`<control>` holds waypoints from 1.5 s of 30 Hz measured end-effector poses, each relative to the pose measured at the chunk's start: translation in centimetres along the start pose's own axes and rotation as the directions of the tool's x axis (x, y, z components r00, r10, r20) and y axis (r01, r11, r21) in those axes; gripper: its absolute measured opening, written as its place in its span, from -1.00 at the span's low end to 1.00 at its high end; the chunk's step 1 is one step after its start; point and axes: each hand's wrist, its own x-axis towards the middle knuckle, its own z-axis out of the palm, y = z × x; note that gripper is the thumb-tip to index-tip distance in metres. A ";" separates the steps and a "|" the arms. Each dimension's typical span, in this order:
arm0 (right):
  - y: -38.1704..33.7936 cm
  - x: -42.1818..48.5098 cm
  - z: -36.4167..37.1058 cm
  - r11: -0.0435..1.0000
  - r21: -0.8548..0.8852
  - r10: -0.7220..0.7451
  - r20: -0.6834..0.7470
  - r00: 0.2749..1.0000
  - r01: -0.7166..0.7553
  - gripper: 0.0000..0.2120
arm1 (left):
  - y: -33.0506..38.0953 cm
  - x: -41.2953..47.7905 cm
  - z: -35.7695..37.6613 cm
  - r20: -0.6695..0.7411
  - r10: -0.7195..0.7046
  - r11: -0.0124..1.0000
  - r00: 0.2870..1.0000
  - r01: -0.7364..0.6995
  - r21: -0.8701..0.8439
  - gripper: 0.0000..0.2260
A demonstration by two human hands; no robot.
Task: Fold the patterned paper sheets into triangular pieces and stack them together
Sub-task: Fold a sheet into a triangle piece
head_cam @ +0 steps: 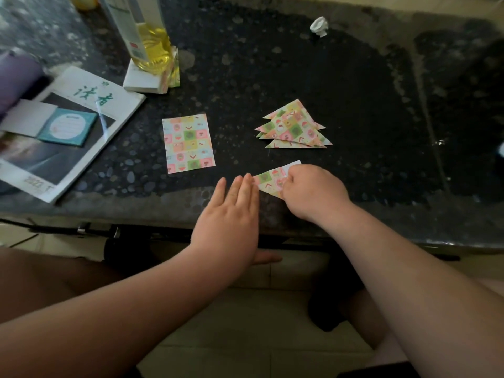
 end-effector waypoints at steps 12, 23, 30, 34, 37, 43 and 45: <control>0.3 -0.1 -0.3 0.999 0.014 -0.035 0.020 0.999 0.035 -0.80 | -1.8 -0.6 -0.7 -0.018 -0.093 0.995 0.996 0.092 -0.029 0.03; 0.3 0.1 -0.5 0.999 0.014 -0.044 0.027 0.999 0.044 -0.76 | -0.2 0.5 0.0 -0.174 0.162 0.978 0.971 -0.182 -0.104 -0.06; 0.1 -0.1 -1.4 0.997 0.073 -0.020 0.072 0.997 0.015 -0.80 | 0.4 0.8 0.2 -0.150 0.170 0.979 0.974 -0.184 -0.086 0.04; 1.4 0.2 -3.1 0.947 0.310 0.049 0.116 0.992 -0.083 -0.82 | 1.6 1.3 -0.6 -0.063 0.162 0.985 0.985 -0.165 -0.048 0.07; 3.0 0.2 -3.7 0.876 0.450 0.133 0.123 0.983 -0.175 -0.82 | 2.6 1.5 -0.9 -0.016 0.149 0.988 0.989 -0.149 -0.027 0.09; 4.9 -0.2 -3.5 0.851 0.479 0.175 0.126 0.977 -0.214 -0.82 | 2.5 1.2 -0.9 -0.003 0.158 0.987 0.987 -0.158 0.007 0.16; 4.9 -0.3 -3.3 0.894 0.405 0.149 0.133 0.980 -0.191 -0.85 | 2.4 1.1 -1.0 0.006 0.171 0.985 0.985 -0.171 0.001 0.14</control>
